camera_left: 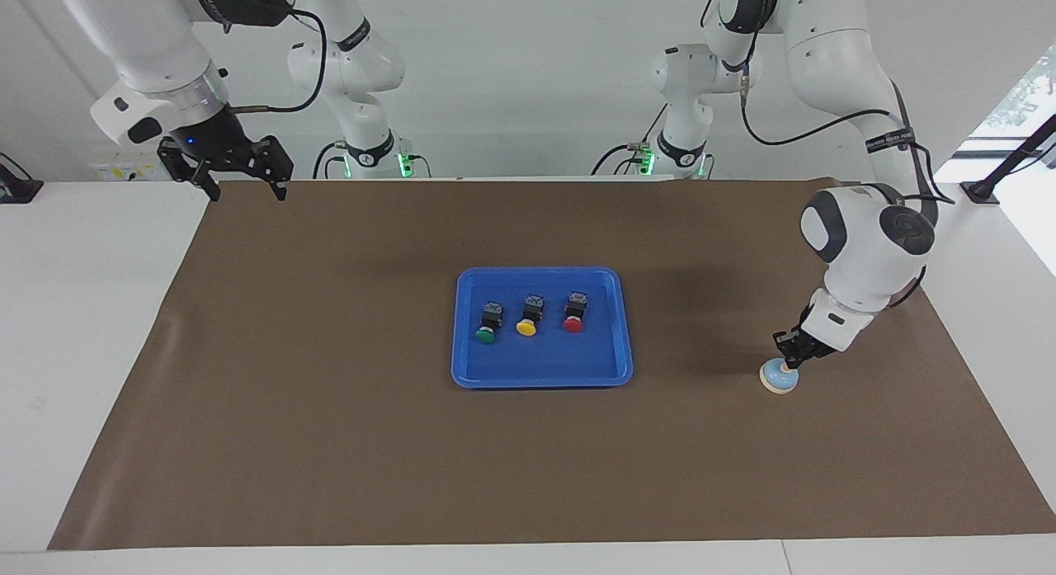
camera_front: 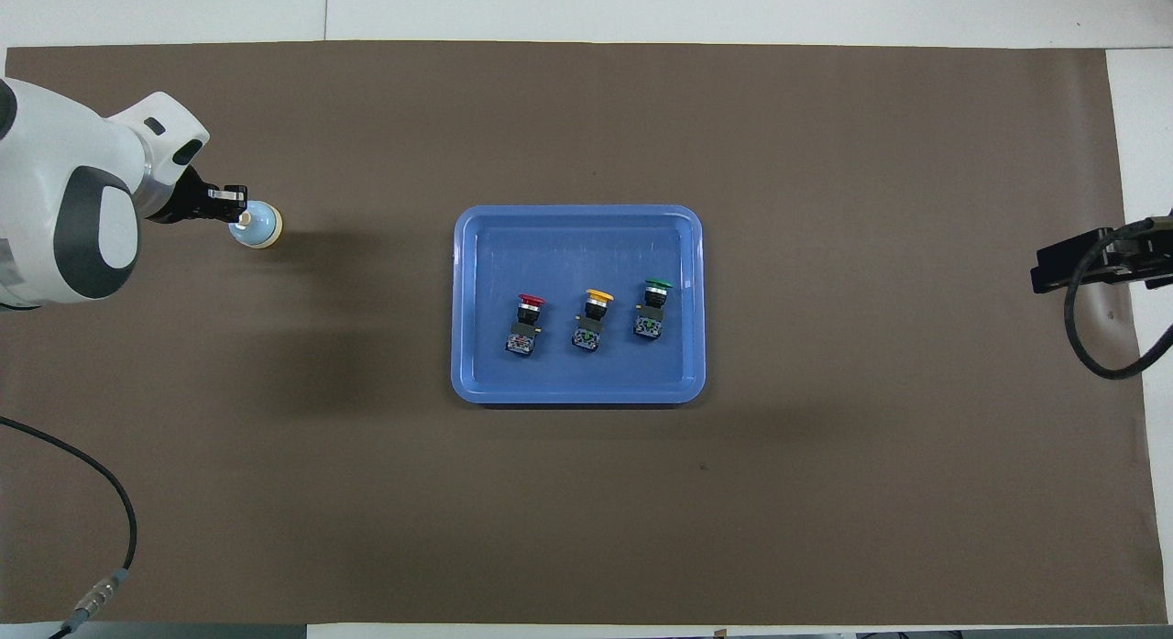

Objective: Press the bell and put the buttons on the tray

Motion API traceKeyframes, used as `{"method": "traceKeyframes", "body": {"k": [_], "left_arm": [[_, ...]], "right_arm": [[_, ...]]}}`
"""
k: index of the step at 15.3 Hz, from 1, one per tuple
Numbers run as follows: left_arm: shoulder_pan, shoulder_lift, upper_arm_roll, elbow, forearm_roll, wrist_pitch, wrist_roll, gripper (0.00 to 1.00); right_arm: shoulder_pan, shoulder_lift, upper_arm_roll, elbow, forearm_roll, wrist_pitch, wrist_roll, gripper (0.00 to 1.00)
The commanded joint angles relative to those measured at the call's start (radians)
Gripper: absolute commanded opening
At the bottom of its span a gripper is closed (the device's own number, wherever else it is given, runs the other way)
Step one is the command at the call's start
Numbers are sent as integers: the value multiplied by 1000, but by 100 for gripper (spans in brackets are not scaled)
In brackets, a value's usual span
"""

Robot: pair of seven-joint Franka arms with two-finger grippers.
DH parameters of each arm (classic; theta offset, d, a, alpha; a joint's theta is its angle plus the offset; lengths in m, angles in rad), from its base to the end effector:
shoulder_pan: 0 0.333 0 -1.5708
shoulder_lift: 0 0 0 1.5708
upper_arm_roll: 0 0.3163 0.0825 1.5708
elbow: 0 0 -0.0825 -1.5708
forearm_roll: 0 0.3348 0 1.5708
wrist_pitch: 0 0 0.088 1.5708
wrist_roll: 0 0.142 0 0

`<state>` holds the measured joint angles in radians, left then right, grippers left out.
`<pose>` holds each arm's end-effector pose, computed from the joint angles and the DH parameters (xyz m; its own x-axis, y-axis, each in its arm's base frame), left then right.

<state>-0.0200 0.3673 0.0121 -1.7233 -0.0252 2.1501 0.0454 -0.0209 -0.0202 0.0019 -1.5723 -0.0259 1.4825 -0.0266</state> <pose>0.6184 -0.0073 0.3674 0.9974 -0.0405 0.0601 -0.0415 -0.9990 0.0148 0.4870 -0.0131 0.5919 0.9975 0.0054 -0.0702 0.0071 -0.9997 0.0241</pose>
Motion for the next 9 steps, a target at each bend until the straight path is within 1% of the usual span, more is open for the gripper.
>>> {"method": "traceKeyframes", "body": {"k": [1, 2, 3, 4, 5, 7, 9], "left_arm": [[6, -114, 5, 14, 7, -149, 5, 0], [6, -155, 5, 14, 7, -198, 4, 19], [-1, -197, 5, 13, 7, -249, 4, 56], [-5, -240, 5, 10, 7, -294, 2, 85], [-6, -284, 3, 8, 7, -343, 1, 100], [-8, -359, 2, 8, 7, -413, -6, 100], [-8, -407, 0, 7, 7, -484, -15, 100]], "right_arm": [[-19, -15, 18, -14, -6, 7, -18, 100], [-19, -15, 18, -14, -5, 7, -18, 100], [-21, -15, 18, -15, -5, 7, -18, 100], [-21, -15, 18, -15, -5, 7, -18, 100], [-19, -15, 18, -15, -5, 5, -18, 100], [-17, -17, 18, -17, -5, 1, -19, 100], [-22, -17, 18, -15, -5, 2, -19, 100]]}}
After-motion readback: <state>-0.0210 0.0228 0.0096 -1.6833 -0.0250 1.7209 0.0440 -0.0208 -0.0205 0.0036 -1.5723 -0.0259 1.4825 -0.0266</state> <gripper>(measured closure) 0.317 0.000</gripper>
